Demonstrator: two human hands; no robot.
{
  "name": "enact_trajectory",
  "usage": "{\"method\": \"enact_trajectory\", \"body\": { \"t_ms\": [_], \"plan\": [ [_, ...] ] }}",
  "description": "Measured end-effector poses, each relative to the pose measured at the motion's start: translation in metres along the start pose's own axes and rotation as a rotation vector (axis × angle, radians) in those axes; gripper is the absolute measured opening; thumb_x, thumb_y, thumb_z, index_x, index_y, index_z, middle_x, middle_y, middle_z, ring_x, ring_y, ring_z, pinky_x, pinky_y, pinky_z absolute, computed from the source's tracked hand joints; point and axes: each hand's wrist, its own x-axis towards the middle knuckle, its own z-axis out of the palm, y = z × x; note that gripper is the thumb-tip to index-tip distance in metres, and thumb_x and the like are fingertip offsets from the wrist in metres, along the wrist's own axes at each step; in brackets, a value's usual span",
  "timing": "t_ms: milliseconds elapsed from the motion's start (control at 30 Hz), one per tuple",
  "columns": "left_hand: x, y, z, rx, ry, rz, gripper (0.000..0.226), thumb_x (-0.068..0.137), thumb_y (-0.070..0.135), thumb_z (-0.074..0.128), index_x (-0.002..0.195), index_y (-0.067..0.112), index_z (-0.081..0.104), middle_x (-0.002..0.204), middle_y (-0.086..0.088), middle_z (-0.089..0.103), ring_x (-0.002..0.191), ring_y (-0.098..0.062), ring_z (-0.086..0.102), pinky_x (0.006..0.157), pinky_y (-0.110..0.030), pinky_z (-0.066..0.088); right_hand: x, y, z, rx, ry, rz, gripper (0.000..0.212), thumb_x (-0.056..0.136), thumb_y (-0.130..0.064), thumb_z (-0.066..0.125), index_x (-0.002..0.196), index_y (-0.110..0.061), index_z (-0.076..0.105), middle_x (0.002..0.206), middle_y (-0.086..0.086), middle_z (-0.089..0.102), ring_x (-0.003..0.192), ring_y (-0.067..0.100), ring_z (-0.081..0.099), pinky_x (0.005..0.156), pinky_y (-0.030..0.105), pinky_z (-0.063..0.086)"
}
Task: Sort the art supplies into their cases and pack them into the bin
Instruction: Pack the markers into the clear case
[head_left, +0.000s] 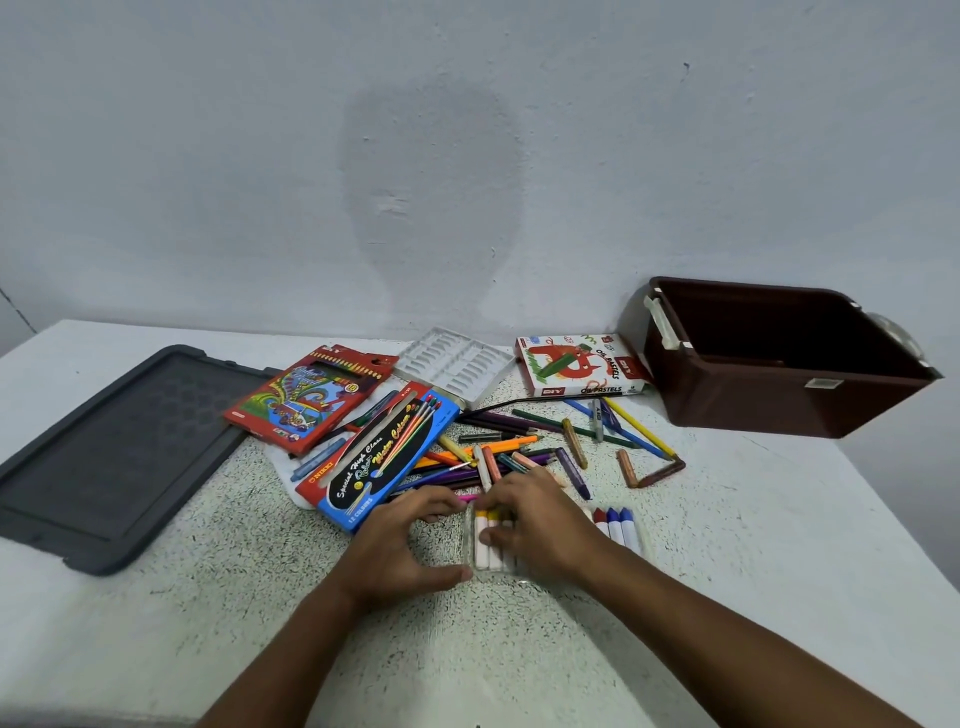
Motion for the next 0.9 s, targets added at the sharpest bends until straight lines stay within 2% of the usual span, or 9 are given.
{"method": "enact_trajectory", "body": {
  "t_ms": [133, 333, 467, 533, 600, 700, 767, 833, 900],
  "plan": [
    [-0.001, 0.001, 0.0, 0.005, 0.006, 0.006, 0.069, 0.059, 0.044, 0.088, 0.118, 0.035, 0.055, 0.118, 0.022, 0.062, 0.112, 0.007, 0.055, 0.093, -0.013, 0.047, -0.002, 0.001, 0.004, -0.017, 0.042, -0.004, 0.036, 0.088, -0.031, 0.066, 0.123, -0.024, 0.064, 0.124, -0.011, 0.059, 0.115, 0.014, 0.037, 0.095, 0.037, 0.039],
    [-0.002, -0.002, 0.001, -0.005, 0.003, 0.028, 0.067, 0.06, 0.04, 0.089, 0.119, 0.03, 0.057, 0.119, 0.019, 0.062, 0.113, 0.003, 0.057, 0.095, -0.017, 0.047, -0.015, 0.013, -0.011, -0.011, 0.046, -0.025, 0.05, 0.09, -0.041, 0.061, 0.138, -0.031, 0.049, 0.135, -0.008, 0.049, 0.125, 0.011, 0.032, 0.107, 0.039, 0.034],
    [-0.003, -0.003, 0.001, -0.006, 0.005, 0.038, 0.067, 0.061, 0.042, 0.088, 0.119, 0.029, 0.058, 0.119, 0.019, 0.062, 0.114, 0.002, 0.057, 0.095, -0.017, 0.047, -0.031, 0.042, -0.04, -0.238, -0.077, 0.022, 0.078, 0.079, -0.06, 0.065, 0.146, -0.037, 0.032, 0.146, -0.009, 0.036, 0.133, 0.013, 0.026, 0.115, 0.042, 0.023],
    [-0.003, -0.003, 0.001, -0.009, 0.003, 0.044, 0.065, 0.062, 0.043, 0.086, 0.119, 0.029, 0.058, 0.119, 0.018, 0.062, 0.113, 0.001, 0.057, 0.095, -0.017, 0.047, -0.041, 0.057, -0.05, -0.338, -0.161, 0.057, 0.092, 0.072, -0.067, 0.067, 0.148, -0.039, 0.024, 0.15, -0.008, 0.03, 0.138, 0.016, 0.02, 0.114, 0.043, 0.016],
    [-0.004, -0.004, 0.001, 0.012, 0.019, 0.06, 0.058, 0.068, 0.046, 0.08, 0.118, 0.027, 0.06, 0.117, 0.016, 0.063, 0.111, 0.0, 0.058, 0.092, -0.017, 0.048, -0.046, 0.068, -0.052, -0.4, -0.209, 0.051, 0.096, 0.07, -0.071, 0.066, 0.149, -0.037, 0.023, 0.15, -0.007, 0.029, 0.137, 0.017, 0.019, 0.113, 0.042, 0.018],
    [-0.006, -0.004, 0.005, 0.154, 0.166, 0.173, 0.04, 0.077, 0.042, 0.067, 0.108, 0.017, 0.066, 0.103, 0.009, 0.067, 0.097, -0.001, 0.06, 0.082, -0.022, 0.053, -0.046, 0.075, -0.05, -0.429, -0.225, 0.024, 0.099, 0.07, -0.073, 0.065, 0.15, -0.034, 0.022, 0.147, -0.006, 0.032, 0.133, 0.016, 0.022, 0.111, 0.04, 0.022],
    [-0.007, -0.004, 0.007, 0.342, 0.313, 0.29, 0.028, 0.079, 0.034, 0.062, 0.097, 0.012, 0.068, 0.093, 0.005, 0.066, 0.091, -0.005, 0.058, 0.078, -0.025, 0.051, -0.044, 0.074, -0.051, -0.429, -0.24, 0.019, 0.101, 0.069, -0.072, 0.065, 0.151, -0.032, 0.021, 0.145, -0.005, 0.032, 0.133, 0.017, 0.023, 0.111, 0.041, 0.023],
    [-0.005, -0.005, 0.005, 0.54, 0.424, 0.364, 0.023, 0.079, 0.029, 0.06, 0.09, 0.011, 0.07, 0.092, 0.001, 0.067, 0.092, -0.015, 0.057, 0.081, -0.031, 0.047, -0.042, 0.075, -0.052, -0.404, -0.252, 0.01, 0.099, 0.07, -0.07, 0.067, 0.149, -0.031, 0.024, 0.14, -0.004, 0.034, 0.128, 0.016, 0.026, 0.108, 0.038, 0.026],
    [-0.001, -0.006, -0.005, 0.667, 0.482, 0.316, 0.029, 0.078, 0.03, 0.058, 0.094, 0.009, 0.07, 0.099, -0.005, 0.065, 0.099, -0.024, 0.056, 0.085, -0.04, 0.045, -0.04, 0.077, -0.053, -0.356, -0.264, 0.0, 0.096, 0.07, -0.068, 0.069, 0.148, -0.029, 0.028, 0.133, -0.004, 0.036, 0.12, 0.014, 0.029, 0.102, 0.033, 0.031]
  ]
}}
